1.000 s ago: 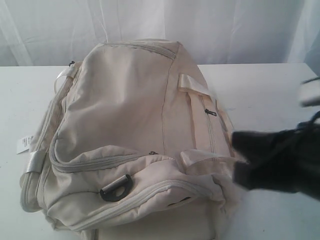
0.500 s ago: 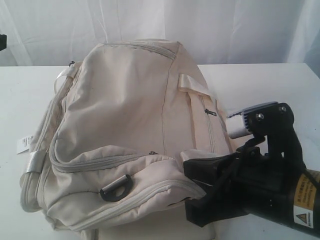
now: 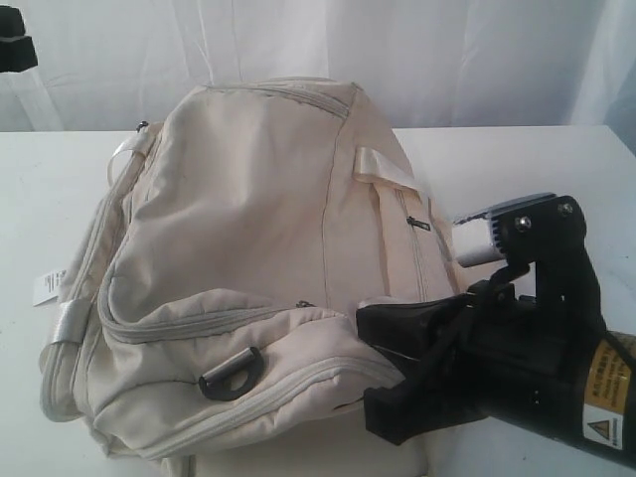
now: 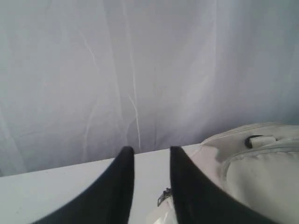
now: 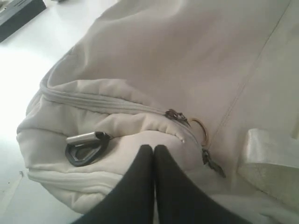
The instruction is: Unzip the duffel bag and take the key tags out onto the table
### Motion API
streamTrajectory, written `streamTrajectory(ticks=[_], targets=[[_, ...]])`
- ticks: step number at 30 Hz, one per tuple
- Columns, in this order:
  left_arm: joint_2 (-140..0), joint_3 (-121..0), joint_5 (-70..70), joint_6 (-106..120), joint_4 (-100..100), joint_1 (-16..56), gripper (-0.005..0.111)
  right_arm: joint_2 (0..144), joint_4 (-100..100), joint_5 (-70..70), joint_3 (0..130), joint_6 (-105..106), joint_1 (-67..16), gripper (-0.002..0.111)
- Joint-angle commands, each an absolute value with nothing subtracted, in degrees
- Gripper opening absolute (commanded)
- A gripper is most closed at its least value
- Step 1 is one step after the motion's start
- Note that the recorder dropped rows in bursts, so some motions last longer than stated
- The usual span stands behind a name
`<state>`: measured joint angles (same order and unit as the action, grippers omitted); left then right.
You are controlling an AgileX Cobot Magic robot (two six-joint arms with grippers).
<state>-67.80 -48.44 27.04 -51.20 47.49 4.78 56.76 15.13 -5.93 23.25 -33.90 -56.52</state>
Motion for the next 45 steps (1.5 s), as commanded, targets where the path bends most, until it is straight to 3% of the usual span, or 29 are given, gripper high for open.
streamTrajectory(ticks=[1, 3, 5, 8, 11, 22, 30, 38, 40, 45], targets=[[-67.7, -48.69, 28.56, -58.99, 52.75, 4.75, 0.055, 56.83, 15.02, -6.71, 23.49, -33.68, -56.61, 0.011], [-68.11, -48.69, 29.41, -60.79, 55.36, 4.75, 0.067, 56.83, 15.02, -6.71, 23.49, -33.44, -56.61, 0.023], [-69.11, -48.69, 31.18, -63.48, 58.32, 4.75, 0.075, 56.83, 15.02, -6.6, 23.49, -33.44, -56.61, 0.048], [-71.71, -48.69, 36.39, -64.77, 61.45, 4.75, 0.079, 56.83, 15.02, -6.6, 23.49, -33.44, -56.61, 0.085], [-75.42, -48.69, 41.09, -62.94, 61.7, 4.75, 0.079, 56.83, 15.02, -4.92, 23.49, -35.22, -56.61, 0.103], [-89.32, -50.02, 53.55, -47.91, 58.1, 4.86, 0.079, 56.83, 14.83, 3.04, 23.37, -63.38, -56.61, 0.103], [-98.74, -64.28, 43.58, -48.16, 58.36, 11.49, 0.079, 57.76, 12.47, -0.36, 23.37, -78.68, -57.87, 0.103], [-104.1, -66.72, 42.86, -52.83, 60.12, 12.17, 0.079, 66.27, 12.23, -6.84, 23.37, -82.76, -59.96, 0.103], [-104.1, -66.72, 42.86, -53.94, 60.12, 12.17, 0.075, 67.99, 12.23, -7.16, 23.37, -82.76, -60.52, 0.1], [-104.1, -66.72, 41.85, -54.23, 60.12, 12.17, 0.046, 69.58, 12.68, -6.16, 23.37, -82.76, -60.65, 0.078]])
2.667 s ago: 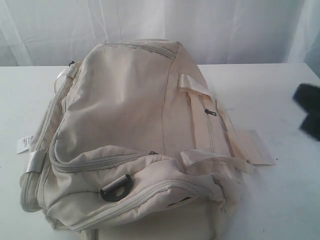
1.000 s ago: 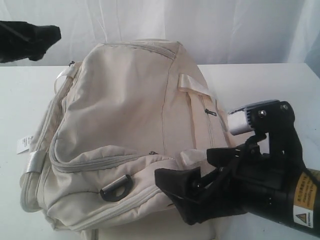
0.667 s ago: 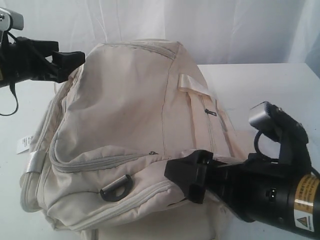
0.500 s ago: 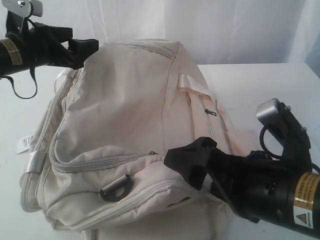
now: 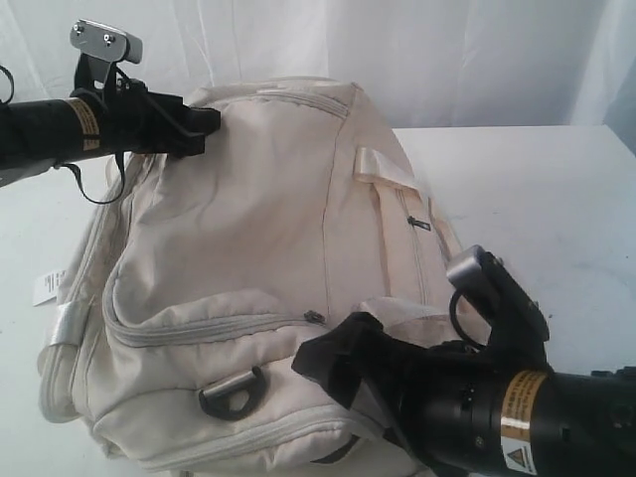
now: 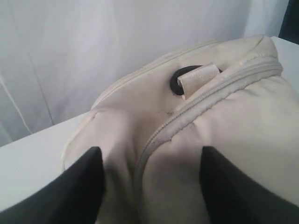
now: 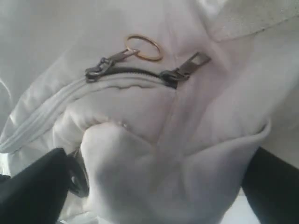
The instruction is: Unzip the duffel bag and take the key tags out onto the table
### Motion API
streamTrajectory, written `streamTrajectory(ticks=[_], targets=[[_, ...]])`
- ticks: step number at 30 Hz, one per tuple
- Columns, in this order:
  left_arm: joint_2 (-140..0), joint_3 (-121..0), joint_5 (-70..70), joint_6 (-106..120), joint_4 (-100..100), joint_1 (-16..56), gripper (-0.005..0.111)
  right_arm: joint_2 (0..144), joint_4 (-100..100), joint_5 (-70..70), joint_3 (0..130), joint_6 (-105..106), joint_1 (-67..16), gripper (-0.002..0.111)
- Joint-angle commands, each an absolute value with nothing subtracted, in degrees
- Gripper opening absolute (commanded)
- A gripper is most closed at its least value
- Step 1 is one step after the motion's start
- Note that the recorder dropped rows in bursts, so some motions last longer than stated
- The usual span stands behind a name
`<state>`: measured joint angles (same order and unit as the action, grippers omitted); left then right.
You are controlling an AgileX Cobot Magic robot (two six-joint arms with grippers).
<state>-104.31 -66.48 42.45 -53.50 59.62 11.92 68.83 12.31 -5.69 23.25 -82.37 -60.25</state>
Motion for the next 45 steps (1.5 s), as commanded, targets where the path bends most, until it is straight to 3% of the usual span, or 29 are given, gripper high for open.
streamTrajectory(ticks=[1, 7, 15, 24, 32, 37, 45], targets=[[-104.1, -66.72, 41.97, -54.23, 60.21, 12.17, 0.039, 69.58, 12.68, -6.16, 23.37, -82.76, -60.65, 0.071], [-104.1, -66.72, 41.97, -54.23, 60.72, 12.17, 0.001, 69.58, 12.68, -6.16, 23.37, -82.76, -60.65, 0.031], [-104.0, -66.72, 41.97, -57.24, 62.55, 12.07, 0.0, 68.95, 15.49, -5.74, 23.37, -82.29, -60.65, 0.0], [-103.65, -66.72, 42.56, -74.26, 83.51, 10.01, 0.0, 61.47, 16.95, 8.2, 23.37, -75.96, -59.2, 0.0], [-99.39, -66.6, 48.33, -87.92, 99.07, 7.38, 0.0, 50.44, 35.07, 17.12, 23.69, -83.02, -48.81, 0.0], [-94.51, -62.87, 47.33, -91.57, 99.95, 7.01, 0.0, 48.46, 52.56, 22.13, 25.78, -96.9, -41.79, 0.0], [-82.45, -51.11, 40.28, -99.36, 99.95, 7.01, 0.0, 52.92, 55.35, 21.02, 29.67, -97.97, -35.48, 0.0]])
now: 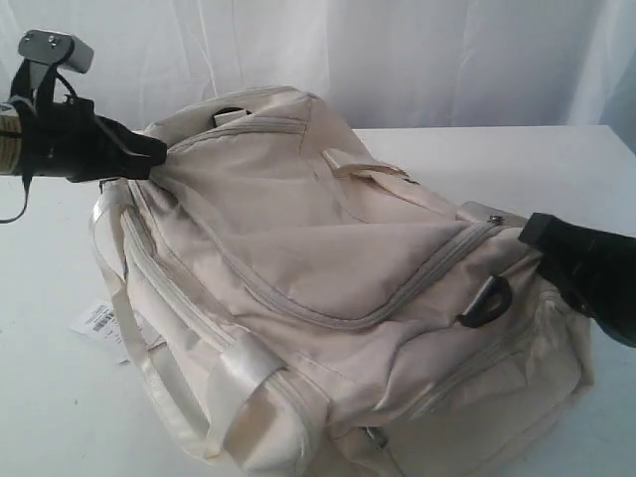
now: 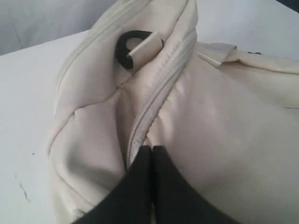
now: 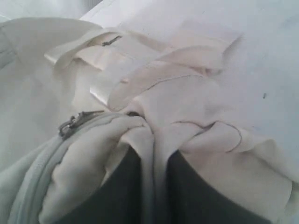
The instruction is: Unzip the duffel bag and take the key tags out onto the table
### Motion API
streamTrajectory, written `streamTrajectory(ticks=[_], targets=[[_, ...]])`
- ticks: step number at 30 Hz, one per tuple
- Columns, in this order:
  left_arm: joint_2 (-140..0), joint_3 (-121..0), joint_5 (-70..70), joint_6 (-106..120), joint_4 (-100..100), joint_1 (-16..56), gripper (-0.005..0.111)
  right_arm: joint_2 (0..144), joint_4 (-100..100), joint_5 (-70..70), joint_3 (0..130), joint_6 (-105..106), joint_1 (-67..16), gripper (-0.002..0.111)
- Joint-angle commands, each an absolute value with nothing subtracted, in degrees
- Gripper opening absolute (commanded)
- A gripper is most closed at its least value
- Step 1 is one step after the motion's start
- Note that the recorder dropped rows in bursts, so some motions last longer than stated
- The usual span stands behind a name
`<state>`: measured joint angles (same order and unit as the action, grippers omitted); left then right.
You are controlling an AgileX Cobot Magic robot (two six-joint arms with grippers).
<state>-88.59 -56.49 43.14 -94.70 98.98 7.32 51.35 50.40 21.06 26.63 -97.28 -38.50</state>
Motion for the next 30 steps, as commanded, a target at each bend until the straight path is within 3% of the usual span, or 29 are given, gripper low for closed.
streamTrajectory(ticks=[1, 12, 20, 30], targets=[[-80.57, -49.54, 40.0, -100.07, 99.95, 7.01, 0.0, 54.38, 55.49, 20.16, 30.27, -97.85, -34.46, 0.0], [-55.55, -35.56, 35.47, -115.49, 99.95, 7.01, 0.0, 71.67, 55.73, -8.24, 41.75, -97.76, -23.54, 0.0], [-40.32, -29.68, 40.95, -119.75, 99.95, 7.01, 0.0, 74.71, 63.14, -9.91, 43.73, -97.76, -22.22, 0.0], [-38.8, -28.8, 40.3, -119.98, 99.95, 7.01, 0.0, 74.63, 68.35, -16.14, 42.56, -103.36, -22.22, 0.0]])
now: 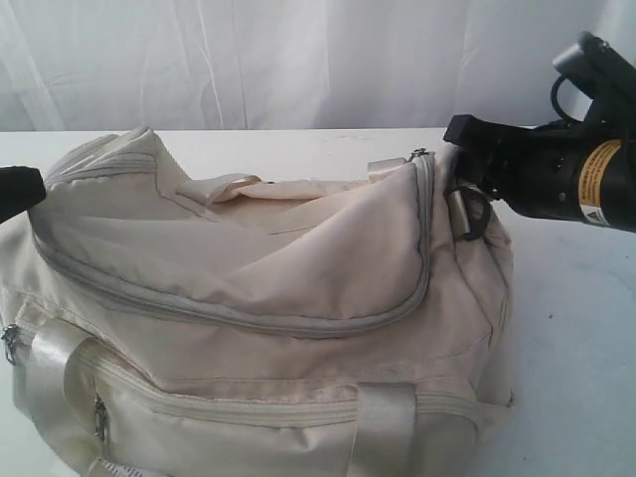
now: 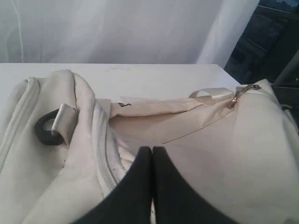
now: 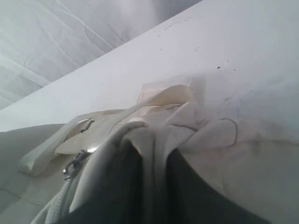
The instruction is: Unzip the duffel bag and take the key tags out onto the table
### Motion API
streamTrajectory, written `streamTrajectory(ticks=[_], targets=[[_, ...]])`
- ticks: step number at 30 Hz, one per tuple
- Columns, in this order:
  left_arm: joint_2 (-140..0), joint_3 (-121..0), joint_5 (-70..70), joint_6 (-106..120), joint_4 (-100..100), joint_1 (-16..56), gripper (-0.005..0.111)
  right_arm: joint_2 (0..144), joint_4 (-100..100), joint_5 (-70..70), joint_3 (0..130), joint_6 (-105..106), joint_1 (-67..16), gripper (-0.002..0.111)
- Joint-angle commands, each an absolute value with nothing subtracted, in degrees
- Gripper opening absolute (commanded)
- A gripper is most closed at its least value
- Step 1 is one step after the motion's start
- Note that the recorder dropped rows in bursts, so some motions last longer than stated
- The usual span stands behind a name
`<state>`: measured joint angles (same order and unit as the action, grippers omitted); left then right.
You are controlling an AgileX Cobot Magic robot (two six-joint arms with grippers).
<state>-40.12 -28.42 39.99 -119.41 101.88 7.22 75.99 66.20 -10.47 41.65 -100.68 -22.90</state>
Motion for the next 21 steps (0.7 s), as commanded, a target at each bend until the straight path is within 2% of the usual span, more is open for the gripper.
streamTrajectory(ticks=[1, 3, 6, 13, 15, 18, 21], targets=[[-38.8, -28.51, 40.3, -120.07, 99.95, 7.01, 0.0, 74.63, 69.54, -16.79, 42.56, -104.36, -22.22, 0.0], [-38.8, -27.49, 40.41, -120.54, 99.95, 7.01, 0.0, 74.63, 72.45, -17.57, 42.56, -106.37, -22.22, 0.001], [-38.8, -26.33, 40.41, -120.96, 99.95, 7.01, 0.0, 74.1, 78.64, -18.36, 42.56, -109.92, -22.22, 0.01], [-38.8, -26.11, 33.56, -120.96, 99.95, 7.01, 0.002, 70.17, 93.83, -19.34, 42.56, -118.65, -22.22, 0.046], [-38.8, -26.11, 33.66, -120.96, 99.95, 7.01, 0.009, 68.66, 95.29, -19.33, 42.56, -118.79, -22.22, 0.063], [-38.8, -26.11, 33.9, -120.83, 99.95, 7.01, 0.033, 66.52, 95.4, -19.33, 42.56, -118.79, -22.22, 0.084], [-38.8, -26.46, 32.32, -120.59, 99.95, 7.01, 0.063, 64.02, 97.63, -19.72, 42.56, -118.69, -22.22, 0.087]])
